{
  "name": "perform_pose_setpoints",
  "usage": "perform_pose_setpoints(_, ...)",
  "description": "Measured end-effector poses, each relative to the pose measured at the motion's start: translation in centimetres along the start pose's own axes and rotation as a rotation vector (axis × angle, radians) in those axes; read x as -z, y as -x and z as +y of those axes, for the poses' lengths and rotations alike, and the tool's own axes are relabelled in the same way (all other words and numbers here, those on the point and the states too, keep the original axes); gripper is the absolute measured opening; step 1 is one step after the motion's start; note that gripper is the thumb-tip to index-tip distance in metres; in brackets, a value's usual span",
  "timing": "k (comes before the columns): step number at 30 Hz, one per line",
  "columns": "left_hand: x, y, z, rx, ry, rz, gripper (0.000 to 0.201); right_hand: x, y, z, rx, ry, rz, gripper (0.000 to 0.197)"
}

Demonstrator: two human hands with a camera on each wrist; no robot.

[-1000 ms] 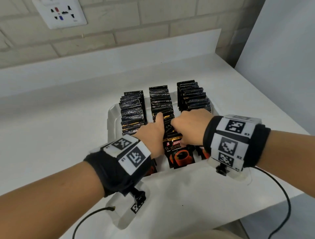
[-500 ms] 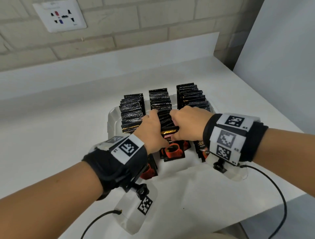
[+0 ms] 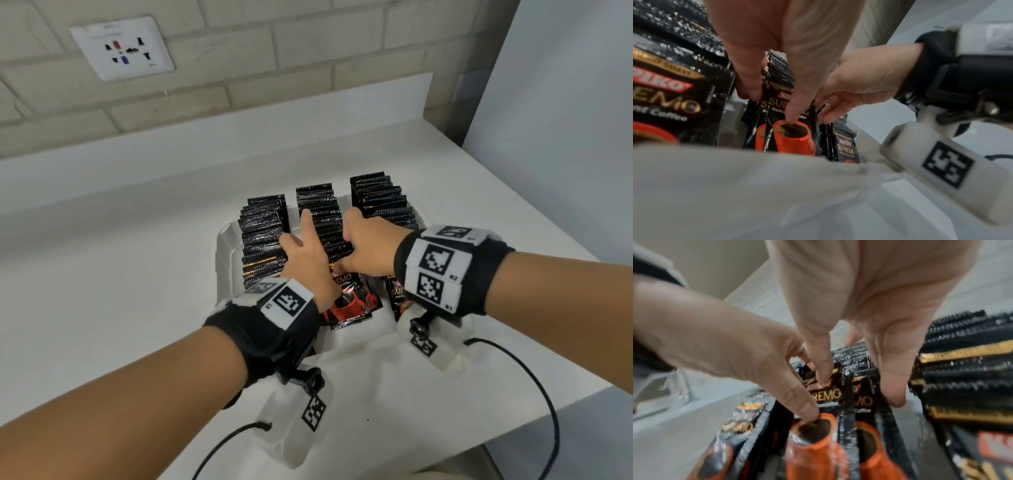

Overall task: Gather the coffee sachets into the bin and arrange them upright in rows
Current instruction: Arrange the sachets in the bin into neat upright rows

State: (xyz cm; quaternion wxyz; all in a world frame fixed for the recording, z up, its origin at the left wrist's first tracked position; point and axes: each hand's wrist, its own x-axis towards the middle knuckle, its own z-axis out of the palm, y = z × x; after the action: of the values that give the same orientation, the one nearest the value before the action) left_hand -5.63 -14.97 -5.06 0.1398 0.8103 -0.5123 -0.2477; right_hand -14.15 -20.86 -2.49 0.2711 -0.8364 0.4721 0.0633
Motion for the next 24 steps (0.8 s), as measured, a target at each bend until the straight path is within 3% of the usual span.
perform_pose_setpoints(8,0.5,-0.1,-0.2,0.070,0.119,-0.136,0.115,-0.2,0.4,0.7,-0.086,-0.285,-0.060,0.080)
perform_pose_setpoints(16,0.0,-0.3,-0.3,0.165,0.376,-0.142,0.103,-1.2,0.8,0.1,-0.179,-0.535,-0.151,0.041)
perform_pose_setpoints(24,-0.8,-0.3,0.0,0.165,0.624,-0.140,0.098,-1.3,1.5,0.3,-0.156,-0.772,-0.149,0.041)
